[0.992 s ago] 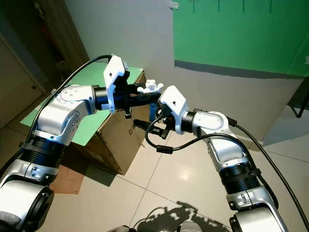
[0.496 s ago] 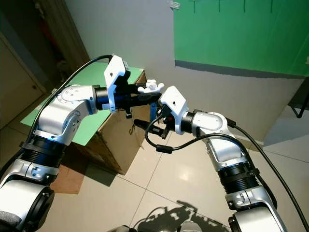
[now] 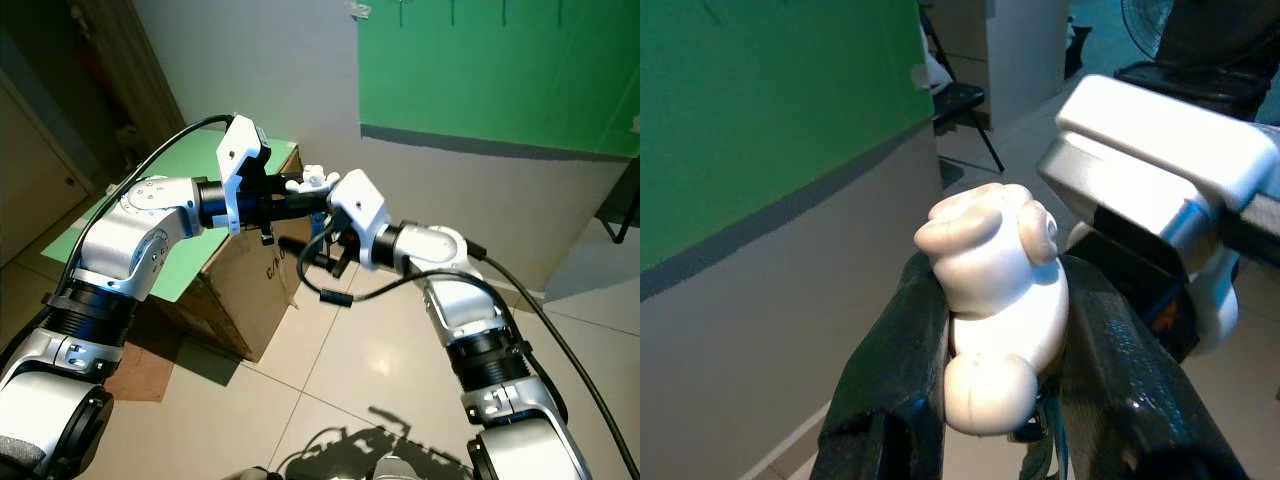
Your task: Hang keys on a hook
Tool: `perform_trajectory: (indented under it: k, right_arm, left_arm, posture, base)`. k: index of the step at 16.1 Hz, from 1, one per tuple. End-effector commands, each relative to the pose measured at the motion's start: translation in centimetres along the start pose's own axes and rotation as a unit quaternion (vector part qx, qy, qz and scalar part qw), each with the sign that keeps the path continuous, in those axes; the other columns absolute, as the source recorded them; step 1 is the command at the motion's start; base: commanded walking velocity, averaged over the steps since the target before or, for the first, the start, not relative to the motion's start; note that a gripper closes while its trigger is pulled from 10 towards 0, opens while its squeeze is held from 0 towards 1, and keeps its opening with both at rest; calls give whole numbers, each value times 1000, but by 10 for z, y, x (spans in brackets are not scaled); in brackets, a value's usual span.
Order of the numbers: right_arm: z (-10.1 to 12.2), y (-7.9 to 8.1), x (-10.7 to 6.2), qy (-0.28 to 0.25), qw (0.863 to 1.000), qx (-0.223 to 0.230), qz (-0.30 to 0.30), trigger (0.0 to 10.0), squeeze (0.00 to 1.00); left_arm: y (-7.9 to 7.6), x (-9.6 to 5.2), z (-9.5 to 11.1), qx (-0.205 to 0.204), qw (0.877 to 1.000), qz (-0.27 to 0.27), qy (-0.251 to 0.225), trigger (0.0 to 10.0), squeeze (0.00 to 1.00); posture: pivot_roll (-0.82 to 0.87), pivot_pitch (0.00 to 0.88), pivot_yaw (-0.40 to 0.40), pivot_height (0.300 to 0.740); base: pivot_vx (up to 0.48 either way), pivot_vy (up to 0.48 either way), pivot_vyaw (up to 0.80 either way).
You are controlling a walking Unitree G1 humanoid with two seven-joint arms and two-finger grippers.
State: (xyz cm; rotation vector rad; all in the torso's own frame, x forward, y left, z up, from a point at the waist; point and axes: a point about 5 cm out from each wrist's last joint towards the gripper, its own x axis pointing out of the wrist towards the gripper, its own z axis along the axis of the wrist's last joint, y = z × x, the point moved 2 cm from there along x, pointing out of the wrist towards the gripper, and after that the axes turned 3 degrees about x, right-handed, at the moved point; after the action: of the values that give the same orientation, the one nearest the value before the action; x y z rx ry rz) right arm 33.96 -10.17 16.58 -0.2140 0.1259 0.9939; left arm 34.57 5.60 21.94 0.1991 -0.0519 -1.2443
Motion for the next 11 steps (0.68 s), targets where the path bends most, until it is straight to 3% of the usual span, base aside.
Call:
perform_trajectory:
  k: [1, 11]
  right_arm:
    - [4, -1, 2, -6, 1000, -2, -1, 0, 0]
    - [2, 5, 4, -9, 1000, 11, 15, 0, 0]
  left_arm:
    - [3, 1, 5, 12, 1000, 2, 1, 0, 0]
    - [6, 3, 13, 20, 1000, 10, -9, 0, 0]
  posture:
    - [-284, 2, 159, 740]
    - [-285, 0, 158, 740]
  base:
    - [0, 0, 0]
    - [0, 0, 0]
